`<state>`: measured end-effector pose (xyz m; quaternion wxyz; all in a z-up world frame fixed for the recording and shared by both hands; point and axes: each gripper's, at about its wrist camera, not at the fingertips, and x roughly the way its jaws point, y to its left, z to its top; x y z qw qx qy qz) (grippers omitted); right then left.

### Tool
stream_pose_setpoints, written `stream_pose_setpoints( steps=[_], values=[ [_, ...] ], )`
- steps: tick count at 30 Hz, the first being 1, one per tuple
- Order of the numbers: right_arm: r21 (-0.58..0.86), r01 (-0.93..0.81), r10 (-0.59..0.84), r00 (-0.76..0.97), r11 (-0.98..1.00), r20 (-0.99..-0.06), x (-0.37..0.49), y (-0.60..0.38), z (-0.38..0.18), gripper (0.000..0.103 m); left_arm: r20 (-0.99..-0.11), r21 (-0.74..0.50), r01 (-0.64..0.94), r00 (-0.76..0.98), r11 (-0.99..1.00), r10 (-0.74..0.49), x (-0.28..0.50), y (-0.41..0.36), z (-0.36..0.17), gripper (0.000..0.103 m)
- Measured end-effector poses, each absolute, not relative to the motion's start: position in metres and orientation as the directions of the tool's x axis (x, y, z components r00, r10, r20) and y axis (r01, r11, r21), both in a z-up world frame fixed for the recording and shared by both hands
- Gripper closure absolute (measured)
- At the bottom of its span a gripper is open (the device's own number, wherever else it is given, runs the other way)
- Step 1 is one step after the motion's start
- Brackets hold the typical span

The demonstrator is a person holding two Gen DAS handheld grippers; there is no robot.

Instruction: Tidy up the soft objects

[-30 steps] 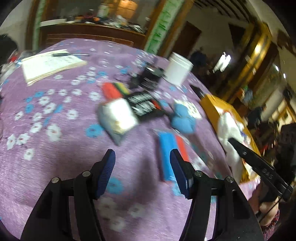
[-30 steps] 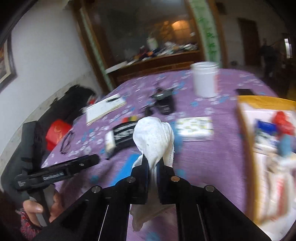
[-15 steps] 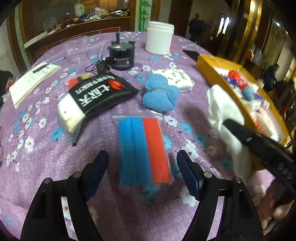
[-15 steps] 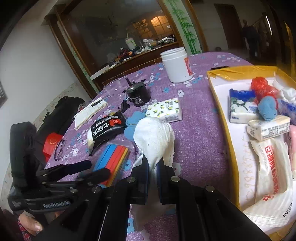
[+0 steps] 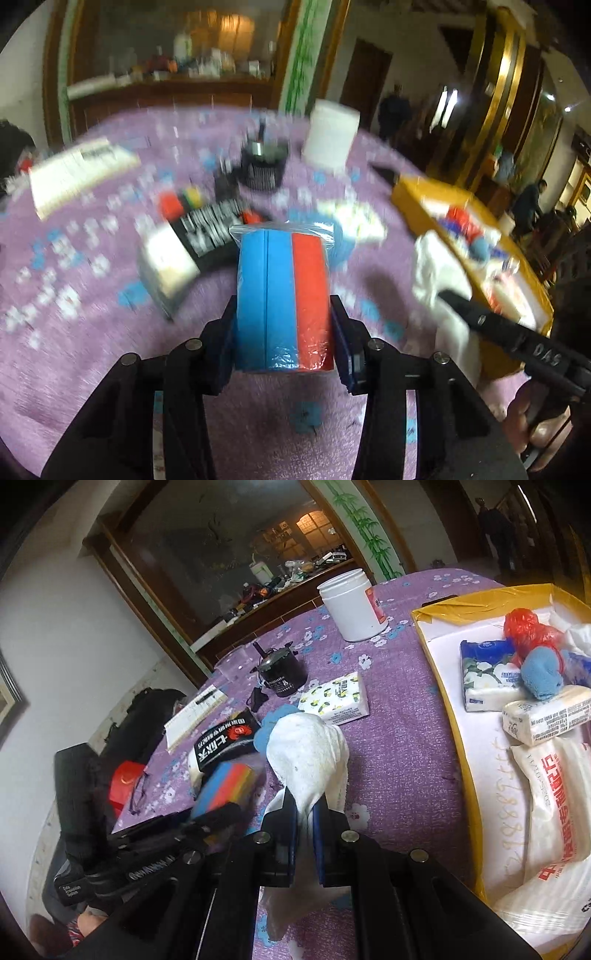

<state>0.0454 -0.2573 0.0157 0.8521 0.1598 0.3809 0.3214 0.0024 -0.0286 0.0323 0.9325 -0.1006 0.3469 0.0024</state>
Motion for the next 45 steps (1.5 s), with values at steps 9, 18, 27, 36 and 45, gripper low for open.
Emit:
stream_pose_setpoints(
  steps=[9,18,27,36,45],
  values=[
    [0.480,-0.472,0.673,0.546,0.739,-0.500,0.034,-0.254,0.029,0.095,-0.539,-0.076,-0.042,0.842,0.996,-0.006,-0.011,-0.047,0.047,0.060],
    [0.425,-0.489,0.646,0.631,0.762,-0.431,0.021,-0.259,0.042,0.095,-0.481,0.045,-0.043,0.875,0.998,0.060,-0.020,-0.061,0.054,0.060],
    [0.411,-0.500,0.645,0.639,0.762,-0.418,0.019,-0.257,0.045,0.095,-0.467,0.070,-0.074,0.879,0.995,0.098,-0.020,-0.060,0.055,0.060],
    [0.407,-0.506,0.647,0.639,0.761,-0.416,0.017,-0.256,0.045,0.095,-0.468,0.075,-0.079,0.878,0.994,0.105,-0.020,-0.061,0.055,0.060],
    [0.408,-0.507,0.649,0.638,0.759,-0.414,0.018,-0.255,0.044,0.094,-0.468,0.080,-0.077,0.878,0.994,0.105,-0.020,-0.063,0.054,0.060]
  ],
)
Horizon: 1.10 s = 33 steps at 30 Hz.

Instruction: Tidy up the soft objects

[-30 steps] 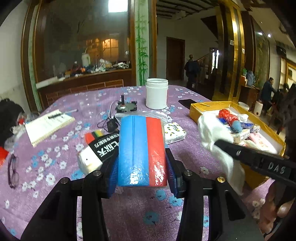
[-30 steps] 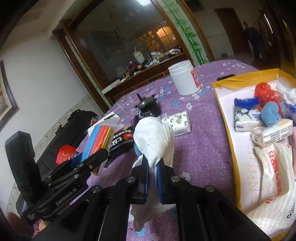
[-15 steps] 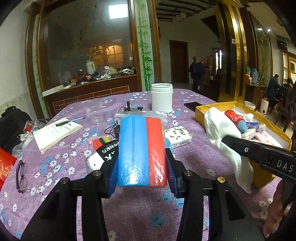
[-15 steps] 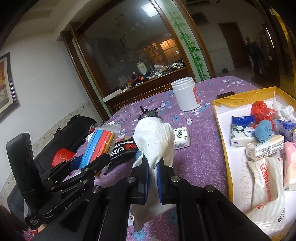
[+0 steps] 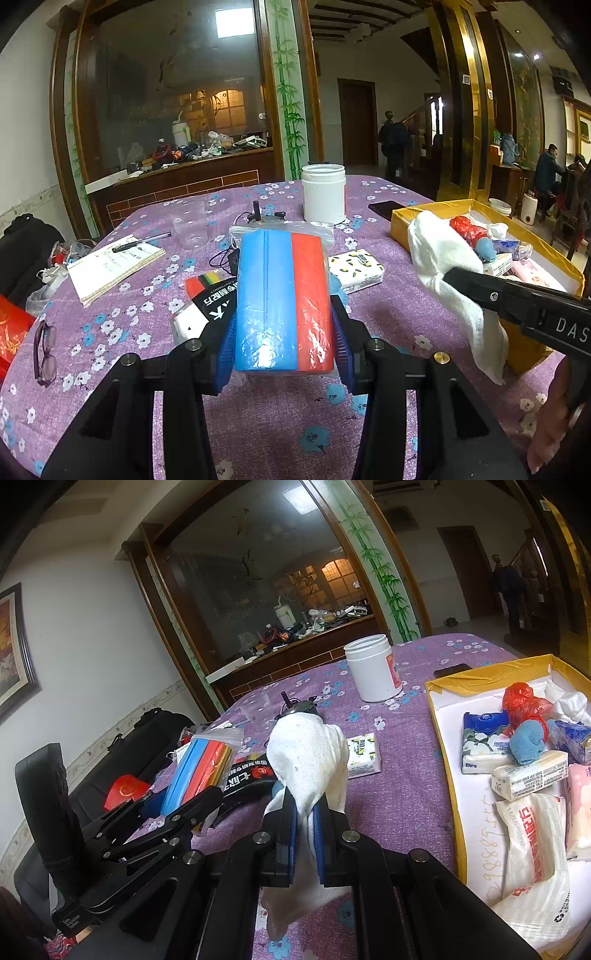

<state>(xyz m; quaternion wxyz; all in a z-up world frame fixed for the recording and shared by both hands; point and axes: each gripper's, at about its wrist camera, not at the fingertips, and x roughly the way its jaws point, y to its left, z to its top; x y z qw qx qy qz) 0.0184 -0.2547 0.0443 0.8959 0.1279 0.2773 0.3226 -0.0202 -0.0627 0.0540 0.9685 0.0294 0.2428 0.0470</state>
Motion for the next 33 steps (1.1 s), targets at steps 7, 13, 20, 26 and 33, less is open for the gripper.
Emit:
stream_pose_setpoints(
  steps=[7,13,20,26,33],
  values=[
    [0.407,-0.508,0.649,0.639,0.759,-0.412,0.0183,-0.2545,0.0444,0.094,-0.468,0.082,-0.075,0.878,0.994,0.105,-0.0203,-0.0631,0.0534,0.060],
    [0.412,-0.506,0.650,0.636,0.758,-0.416,0.0192,-0.2559,0.0438,0.094,-0.467,0.084,-0.073,0.878,0.994,0.104,-0.0204,-0.0635,0.0535,0.060],
    [0.419,-0.502,0.651,0.633,0.757,-0.418,0.0196,-0.2578,0.0434,0.094,-0.466,0.083,-0.068,0.879,0.994,0.099,-0.0211,-0.0637,0.0541,0.060],
    [0.420,-0.501,0.652,0.633,0.757,-0.419,0.0211,-0.2581,0.0430,0.094,-0.464,0.081,-0.063,0.881,0.995,0.094,-0.0214,-0.0647,0.0547,0.060],
    [0.436,-0.495,0.656,0.631,0.752,-0.414,0.0237,-0.2608,0.0409,0.094,-0.463,0.076,-0.064,0.881,0.995,0.092,-0.0225,-0.0646,0.0556,0.060]
  ],
)
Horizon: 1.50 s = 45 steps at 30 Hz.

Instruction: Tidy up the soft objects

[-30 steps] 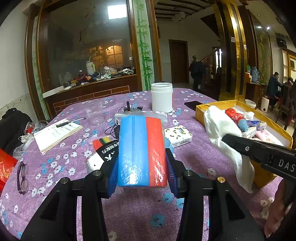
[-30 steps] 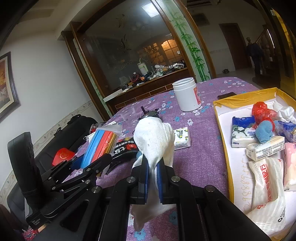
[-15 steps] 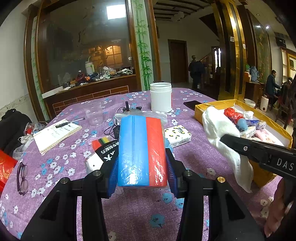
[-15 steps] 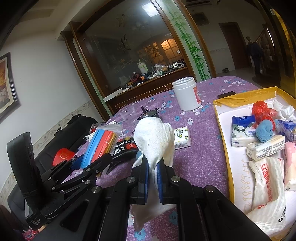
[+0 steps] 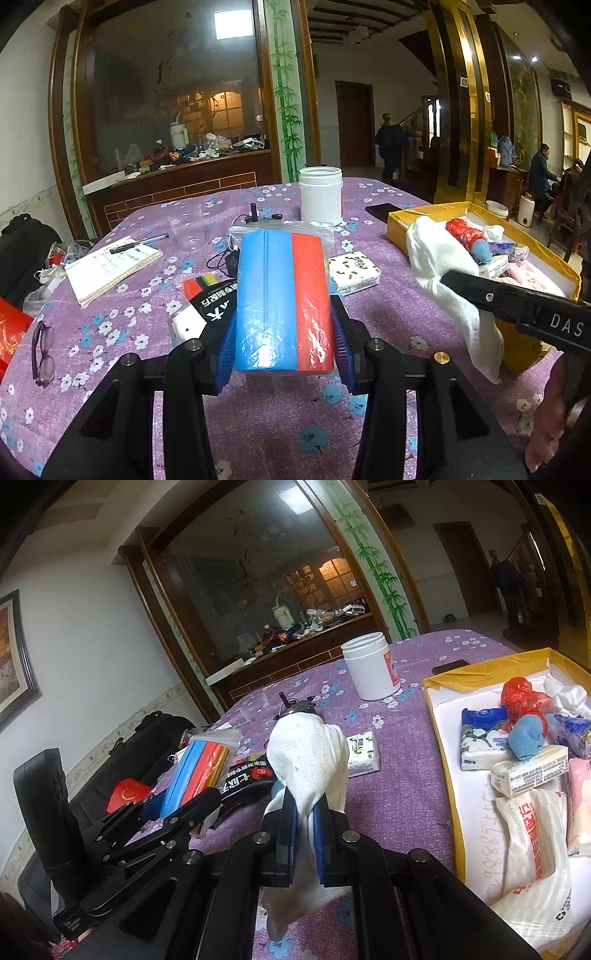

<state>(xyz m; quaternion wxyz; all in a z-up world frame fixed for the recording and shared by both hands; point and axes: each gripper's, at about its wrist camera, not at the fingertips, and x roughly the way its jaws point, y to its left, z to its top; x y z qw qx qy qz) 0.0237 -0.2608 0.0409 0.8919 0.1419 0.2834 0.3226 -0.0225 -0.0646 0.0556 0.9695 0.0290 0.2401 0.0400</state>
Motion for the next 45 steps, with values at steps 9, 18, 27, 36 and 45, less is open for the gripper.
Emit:
stream_pose_setpoints(
  steps=[9,18,27,36,45],
  values=[
    [0.445,-0.494,0.660,0.628,0.747,-0.413,0.026,-0.263,0.039,0.094,-0.479,0.037,-0.017,0.877,0.999,0.033,-0.022,-0.067,0.057,0.060],
    [0.486,-0.466,0.661,0.640,0.739,-0.392,0.022,-0.280,0.049,0.094,-0.525,0.016,0.054,0.850,0.998,-0.037,-0.022,-0.089,0.066,0.060],
    [0.513,-0.402,0.615,0.700,0.759,-0.362,0.016,-0.331,0.069,0.094,-0.545,-0.053,0.153,0.824,0.987,-0.157,-0.006,-0.126,0.090,0.060],
    [0.533,-0.344,0.560,0.766,0.773,-0.317,0.006,-0.383,0.081,0.094,-0.571,-0.111,0.203,0.788,0.973,-0.230,0.013,-0.159,0.096,0.060],
    [0.565,-0.265,0.504,0.803,0.781,-0.319,0.006,-0.430,0.080,0.094,-0.588,-0.140,0.194,0.773,0.971,-0.239,0.024,-0.169,0.099,0.060]
  ],
)
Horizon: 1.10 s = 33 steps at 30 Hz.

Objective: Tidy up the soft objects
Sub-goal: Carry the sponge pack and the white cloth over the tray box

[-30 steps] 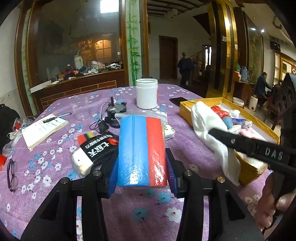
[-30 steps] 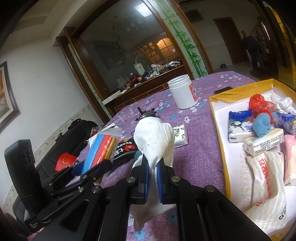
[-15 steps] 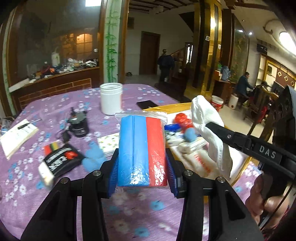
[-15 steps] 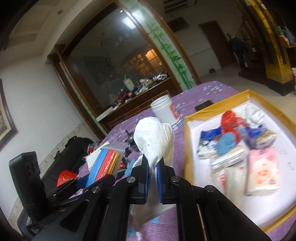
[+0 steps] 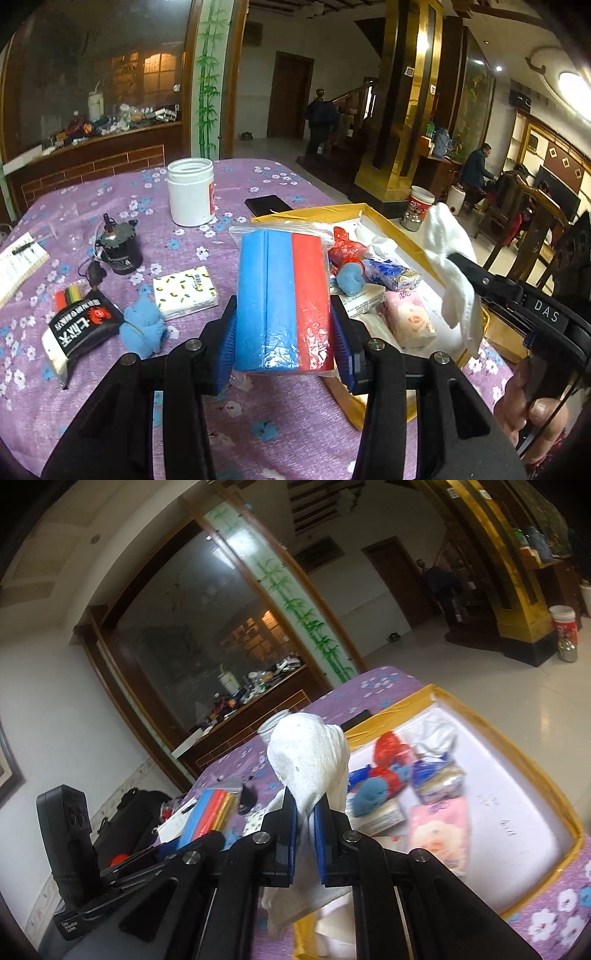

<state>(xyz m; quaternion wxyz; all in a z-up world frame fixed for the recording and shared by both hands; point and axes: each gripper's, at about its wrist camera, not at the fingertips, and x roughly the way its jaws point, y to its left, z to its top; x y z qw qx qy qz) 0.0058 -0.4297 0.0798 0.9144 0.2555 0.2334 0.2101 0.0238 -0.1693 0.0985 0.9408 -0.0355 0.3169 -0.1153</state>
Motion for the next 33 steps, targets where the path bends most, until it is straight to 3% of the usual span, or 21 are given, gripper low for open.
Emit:
stream_pose_setpoints(
  steps=[12,21,33],
  values=[
    [0.546,-0.195,0.432,0.832,0.815,-0.347,0.006,-0.462,0.089,0.094,-0.616,-0.177,0.285,0.714,0.942,-0.332,0.036,-0.230,0.098,0.060],
    [0.549,-0.180,0.433,0.819,0.816,-0.375,0.016,-0.464,0.088,0.094,-0.632,-0.147,0.294,0.706,0.944,-0.319,0.038,-0.242,0.094,0.060],
    [0.455,-0.150,0.382,0.792,0.878,-0.476,0.062,-0.459,0.110,0.094,-0.664,-0.130,0.217,0.705,0.967,-0.248,0.097,-0.229,0.091,0.060]
  ],
)
